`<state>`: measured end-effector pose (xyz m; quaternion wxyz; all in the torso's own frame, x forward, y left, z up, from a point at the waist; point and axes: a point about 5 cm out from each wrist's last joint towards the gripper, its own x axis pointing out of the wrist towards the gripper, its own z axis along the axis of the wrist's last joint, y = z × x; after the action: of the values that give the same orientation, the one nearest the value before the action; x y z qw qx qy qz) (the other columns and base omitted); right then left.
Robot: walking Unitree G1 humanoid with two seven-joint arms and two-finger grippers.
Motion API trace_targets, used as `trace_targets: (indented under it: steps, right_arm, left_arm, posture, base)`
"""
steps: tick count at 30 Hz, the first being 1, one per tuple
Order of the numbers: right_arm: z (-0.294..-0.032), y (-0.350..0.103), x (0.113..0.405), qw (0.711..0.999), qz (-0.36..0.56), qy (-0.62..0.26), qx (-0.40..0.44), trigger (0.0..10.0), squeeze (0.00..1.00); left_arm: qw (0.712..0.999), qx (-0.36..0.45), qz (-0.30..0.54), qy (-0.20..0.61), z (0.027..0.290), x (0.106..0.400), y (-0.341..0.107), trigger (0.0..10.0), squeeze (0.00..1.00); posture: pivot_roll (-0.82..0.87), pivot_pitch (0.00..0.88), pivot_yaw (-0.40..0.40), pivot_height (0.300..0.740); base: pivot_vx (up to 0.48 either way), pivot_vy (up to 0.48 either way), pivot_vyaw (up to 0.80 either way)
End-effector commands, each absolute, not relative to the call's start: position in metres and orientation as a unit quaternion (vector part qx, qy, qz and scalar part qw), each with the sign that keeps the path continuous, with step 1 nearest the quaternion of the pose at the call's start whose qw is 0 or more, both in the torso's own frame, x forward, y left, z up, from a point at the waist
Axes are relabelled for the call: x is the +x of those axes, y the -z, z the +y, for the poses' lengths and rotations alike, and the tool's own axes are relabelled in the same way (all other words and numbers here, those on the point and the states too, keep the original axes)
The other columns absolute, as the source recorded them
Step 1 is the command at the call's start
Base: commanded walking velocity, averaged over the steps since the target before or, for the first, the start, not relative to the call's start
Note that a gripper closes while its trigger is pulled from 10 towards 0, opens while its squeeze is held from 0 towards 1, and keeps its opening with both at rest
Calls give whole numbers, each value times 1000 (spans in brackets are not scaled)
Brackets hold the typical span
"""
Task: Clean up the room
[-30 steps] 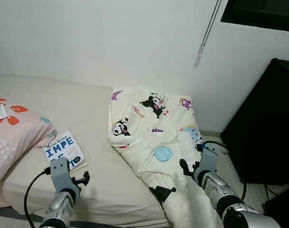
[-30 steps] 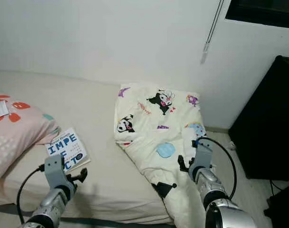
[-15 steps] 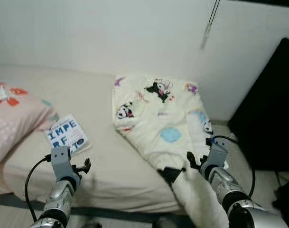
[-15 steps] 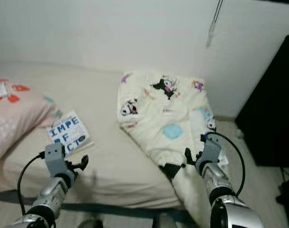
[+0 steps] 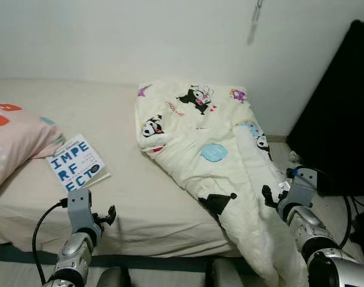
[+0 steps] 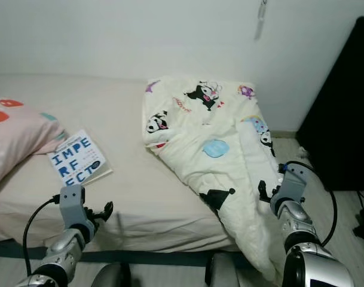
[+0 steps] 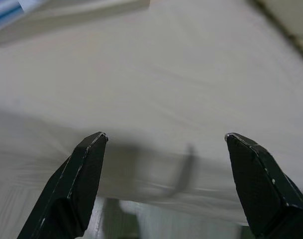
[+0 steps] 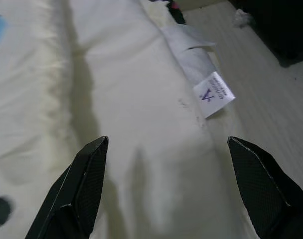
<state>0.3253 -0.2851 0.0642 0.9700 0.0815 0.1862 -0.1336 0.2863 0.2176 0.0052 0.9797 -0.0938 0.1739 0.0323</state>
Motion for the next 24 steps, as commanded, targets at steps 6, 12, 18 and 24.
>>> trace_targets:
  steps: [6,12,18,24]
  right_arm:
    - [-278,-57,323,971,193,105,98,10000,0]
    - [-273,-62,327,974,175,81,121,10000,0]
    - [-281,-82,336,978,118,76,155,10000,0]
    - [-287,-102,343,975,56,62,208,10000,0]
  left_arm:
    - [981,-56,186,-15,225,272,3,10000,0]
    - [981,-38,191,-8,235,260,8,10000,0]
    - [978,-28,206,5,235,251,14,10000,0]
    - [977,-24,210,20,230,248,17,10000,0]
  posture:
    - [28,138,-41,558]
    - [48,184,-17,533]
    - [53,215,2,503]
    - [53,226,7,493]
  base:
    - [0,0,0]
    - [0,0,0]
    - [0,0,0]
    - [0,0,0]
